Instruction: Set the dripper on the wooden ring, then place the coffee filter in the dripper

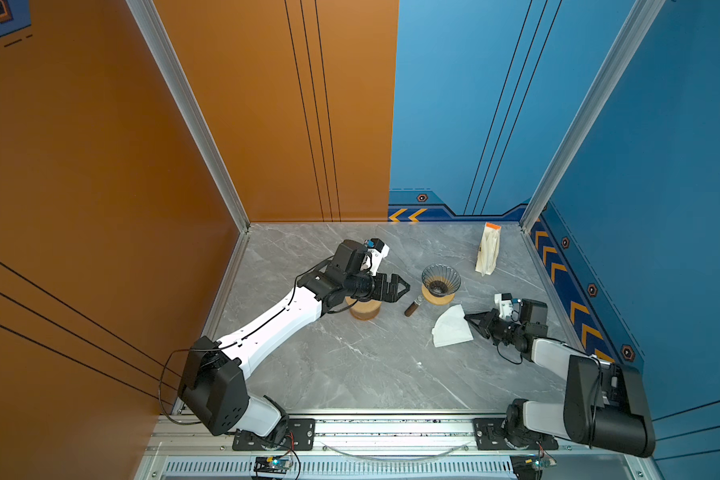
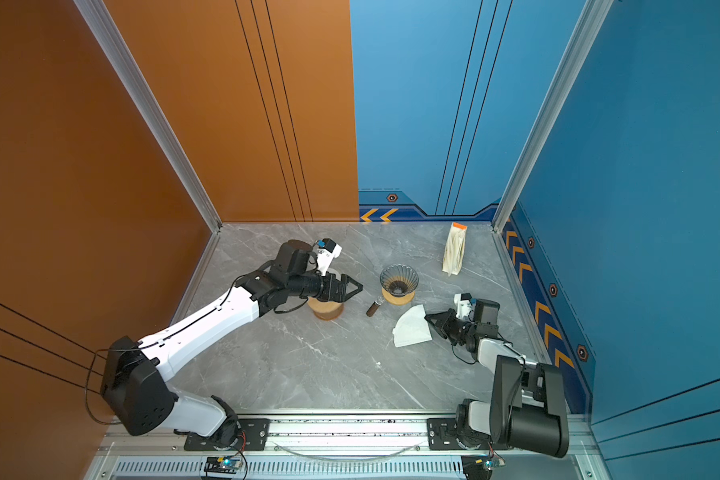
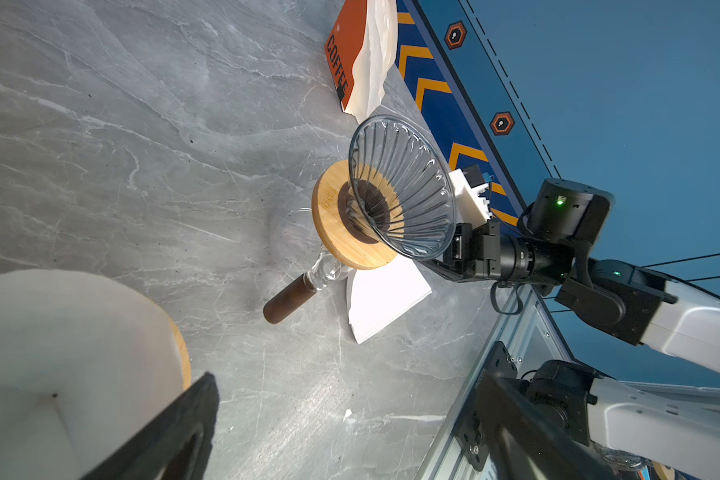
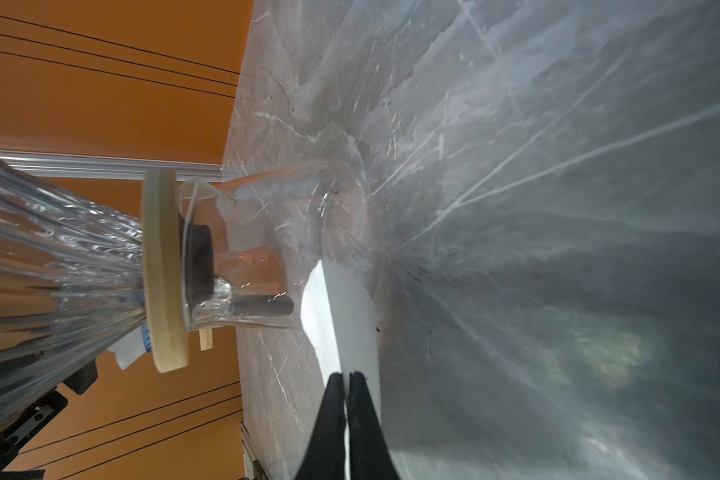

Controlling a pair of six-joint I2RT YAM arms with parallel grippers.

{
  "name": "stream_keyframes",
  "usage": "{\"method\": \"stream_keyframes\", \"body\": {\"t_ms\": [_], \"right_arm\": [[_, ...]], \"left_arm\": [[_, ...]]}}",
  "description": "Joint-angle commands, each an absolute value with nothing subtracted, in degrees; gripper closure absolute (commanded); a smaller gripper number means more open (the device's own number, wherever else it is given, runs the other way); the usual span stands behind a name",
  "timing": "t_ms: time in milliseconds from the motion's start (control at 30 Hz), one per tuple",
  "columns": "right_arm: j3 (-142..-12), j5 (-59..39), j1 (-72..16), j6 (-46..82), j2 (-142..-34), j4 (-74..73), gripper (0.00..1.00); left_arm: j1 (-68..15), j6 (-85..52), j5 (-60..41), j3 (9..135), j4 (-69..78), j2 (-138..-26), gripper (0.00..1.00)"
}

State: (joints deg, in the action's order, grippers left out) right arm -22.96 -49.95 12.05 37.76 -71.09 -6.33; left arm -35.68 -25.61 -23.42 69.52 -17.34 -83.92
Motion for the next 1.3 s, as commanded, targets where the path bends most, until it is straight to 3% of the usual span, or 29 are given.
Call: {"method": "stream_keyframes", "body": {"t_ms": [0,500,967,1267], "right_arm": [[-26.1,-47.2,12.0,34.0,-67.1,4.4,1.00],[-30.8,-42.7,11.6,29.4,-67.5,15.7,1.00],[-25.4,-46.3,10.8,34.5,-77.6,1.7,1.00],[-23.1,-47.3,10.8,36.1,-81.4,-3.2,0.94]], "left_arm": [[-36.2,-25.8,-23.5,71.4,-18.4,-84.6,0.02],[-36.6,-25.5,-24.0,72.0,-18.3,-85.5,0.02],[-36.7,-25.8,-23.9,72.3,-18.3,-86.4,0.02],[-36.8,-25.8,-24.1,72.6,-18.5,-86.6,0.02]]}}
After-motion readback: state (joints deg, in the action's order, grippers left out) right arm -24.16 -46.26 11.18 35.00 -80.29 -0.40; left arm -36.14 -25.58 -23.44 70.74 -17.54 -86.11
